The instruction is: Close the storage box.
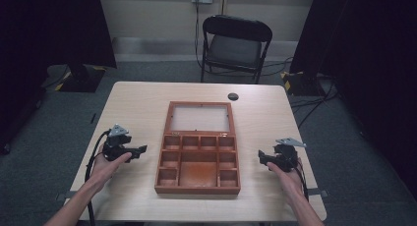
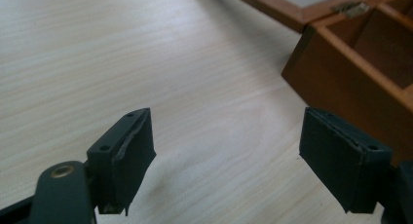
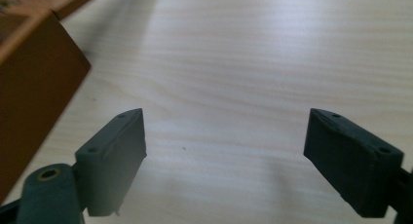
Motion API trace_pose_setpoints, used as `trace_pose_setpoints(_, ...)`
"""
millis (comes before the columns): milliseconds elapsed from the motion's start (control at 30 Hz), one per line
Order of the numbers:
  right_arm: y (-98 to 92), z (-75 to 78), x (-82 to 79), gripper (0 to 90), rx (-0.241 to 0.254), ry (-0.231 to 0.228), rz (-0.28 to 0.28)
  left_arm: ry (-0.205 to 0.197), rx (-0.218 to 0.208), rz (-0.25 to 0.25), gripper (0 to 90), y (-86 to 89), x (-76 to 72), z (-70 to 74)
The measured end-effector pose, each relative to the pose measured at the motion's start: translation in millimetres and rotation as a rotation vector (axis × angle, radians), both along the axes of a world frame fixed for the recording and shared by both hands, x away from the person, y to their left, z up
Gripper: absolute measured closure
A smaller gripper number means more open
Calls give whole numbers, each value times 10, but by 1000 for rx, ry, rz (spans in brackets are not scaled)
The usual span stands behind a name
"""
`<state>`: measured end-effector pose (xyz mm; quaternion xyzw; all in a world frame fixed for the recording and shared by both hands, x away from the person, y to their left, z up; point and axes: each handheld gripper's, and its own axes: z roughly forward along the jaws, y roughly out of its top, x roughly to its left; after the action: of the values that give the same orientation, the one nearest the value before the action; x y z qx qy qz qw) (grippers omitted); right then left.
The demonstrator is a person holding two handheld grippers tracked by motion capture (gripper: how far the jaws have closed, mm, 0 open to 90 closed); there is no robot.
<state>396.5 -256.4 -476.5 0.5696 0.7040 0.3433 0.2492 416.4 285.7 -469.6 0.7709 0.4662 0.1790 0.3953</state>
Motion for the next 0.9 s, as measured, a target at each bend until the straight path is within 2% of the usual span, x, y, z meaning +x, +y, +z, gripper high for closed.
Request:
trace_pose_setpoints(67, 20, 29, 17, 147, 15, -8, 24, -7, 22, 17, 204, -34, 18, 12)
trace_pose_setpoints(100, 41, 40, 29, 147, 6, -10, 32, 11, 29, 3, 206, -59, 40, 21)
trace_pose_setpoints(167, 85, 59, 57, 148, 0, -6, 61, 7, 40, -15, 206, -123, 71, 49)
trace_pose_setpoints(267, 151, 94, 82, 150, -4, -6, 92, -23, 22, -14, 215, -223, 109, 87)
trace_pose_setpoints(300, 177, 119, 95, 150, -5, -11, 104, 0, 24, -39, 216, -259, 141, 96)
trace_pose_setpoints(333, 210, 157, 118, 152, 5, -20, 112, 6, 31, -56, 214, -285, 160, 107)
trace_pose_setpoints(367, 210, 157, 118, 152, 5, -20, 112, -5, 32, -61, 214, -326, 174, 132)
trace_pose_setpoints(400, 232, 180, 139, 156, 10, -28, 121, -28, 15, -48, 215, -359, 177, 144)
trace_pose_setpoints(433, 256, 196, 153, 157, 13, -38, 122, -32, 3, -47, 222, -389, 183, 159)
trace_pose_setpoints(500, 303, 223, 191, 158, 26, -44, 137, 4, 1, -100, 231, -470, 211, 177)
trace_pose_setpoints(533, 328, 235, 212, 161, 34, -38, 144, 3, 20, -114, 222, -503, 221, 189)
trace_pose_setpoints(567, 356, 244, 234, 161, 39, -32, 152, -7, 27, -114, 221, -526, 232, 201)
trace_pose_setpoints(633, 418, 263, 278, 160, 51, -27, 169, -19, -18, -94, 219, -571, 265, 213)
trace_pose_setpoints(667, 483, 299, 324, 159, 43, -30, 196, -11, -19, -88, 214, -606, 313, 226)
trace_pose_setpoints(767, 570, 348, 405, 150, 54, -42, 210, -6, -14, -87, 208, -630, 379, 251)
trace_pose_setpoints(800, 593, 361, 443, 149, 56, -45, 219, -10, -21, -77, 208, -631, 448, 292)
trace_pose_setpoints(900, 670, 390, 565, 148, 64, -43, 212, -10, -29, -65, 208, -637, 520, 324)
